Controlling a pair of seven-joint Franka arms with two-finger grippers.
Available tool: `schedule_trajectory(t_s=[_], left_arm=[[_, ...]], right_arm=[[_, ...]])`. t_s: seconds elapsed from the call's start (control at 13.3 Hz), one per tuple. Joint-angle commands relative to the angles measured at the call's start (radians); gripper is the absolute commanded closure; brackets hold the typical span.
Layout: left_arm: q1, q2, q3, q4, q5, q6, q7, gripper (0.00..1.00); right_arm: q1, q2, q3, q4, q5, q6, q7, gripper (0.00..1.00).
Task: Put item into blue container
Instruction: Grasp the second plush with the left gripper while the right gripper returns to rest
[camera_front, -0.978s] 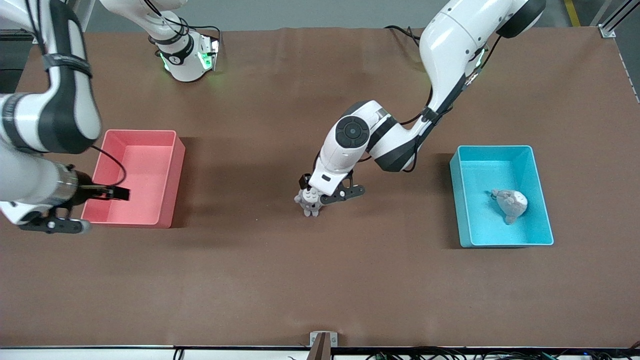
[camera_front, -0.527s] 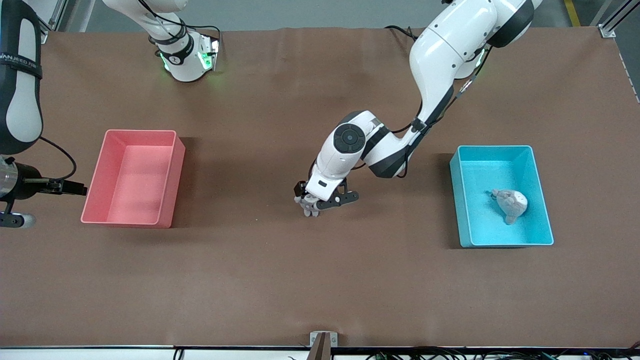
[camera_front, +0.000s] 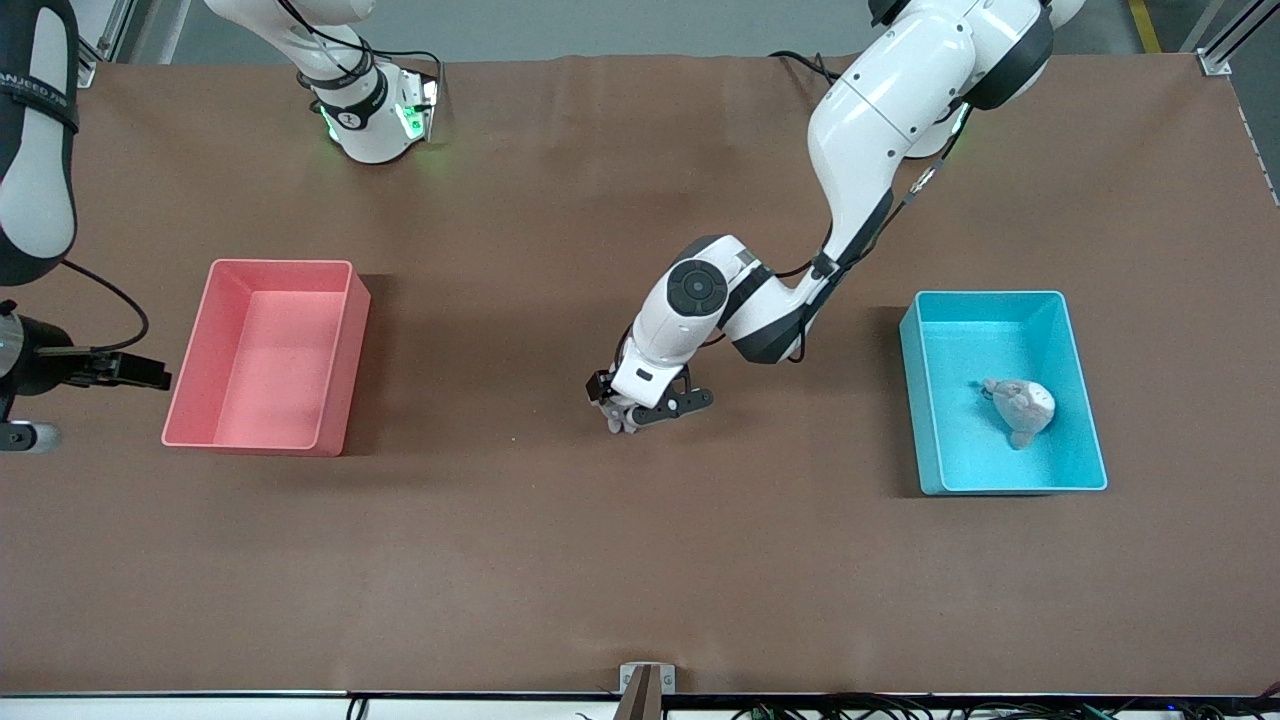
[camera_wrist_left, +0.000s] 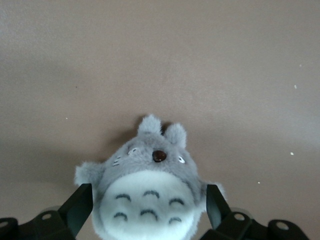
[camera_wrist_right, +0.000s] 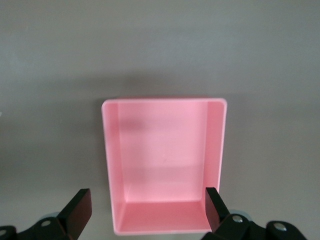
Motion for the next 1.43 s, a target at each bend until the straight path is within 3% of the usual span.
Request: schedule_trajectory(t_s=[0.0, 0.15, 0.3, 0.68, 1.05, 1.35], left_arm=[[-0.015, 0.016, 0.006, 0.02, 0.023, 0.009, -0.03, 0.0], [-0.027, 0.018, 0.006, 0.017, 0.023, 0.009, -0.03, 0.03], [-0.027, 0.018, 0.006, 0.015, 0.023, 0.009, -0.031, 0.11], [-0.032, 0.024, 0.006, 0.015, 0.021, 0.009, -0.031, 0.48], [-0.026, 0.012, 0.006, 0.015, 0.026, 0.008, -0.031, 0.82], [0.016, -0.074, 0.011, -0.003, 0.029, -0.096, -0.028, 0.85]], right_arm=[[0.011, -0.079, -0.003, -0.057, 0.0, -0.028, 0.006, 0.0], [0.008, -0.137, -0.004, -0.112, -0.002, -0.02, 0.006, 0.0], [0.008, -0.168, -0.006, -0.135, -0.007, -0.016, 0.004, 0.0], [-0.007, -0.3, 0.0, -0.279, -0.008, 0.075, 0.003, 0.0], [-0.026, -0.372, 0.002, -0.321, -0.008, 0.076, -0.005, 0.0], [-0.017, -0.41, 0.003, -0.341, -0.008, 0.076, -0.007, 0.0]])
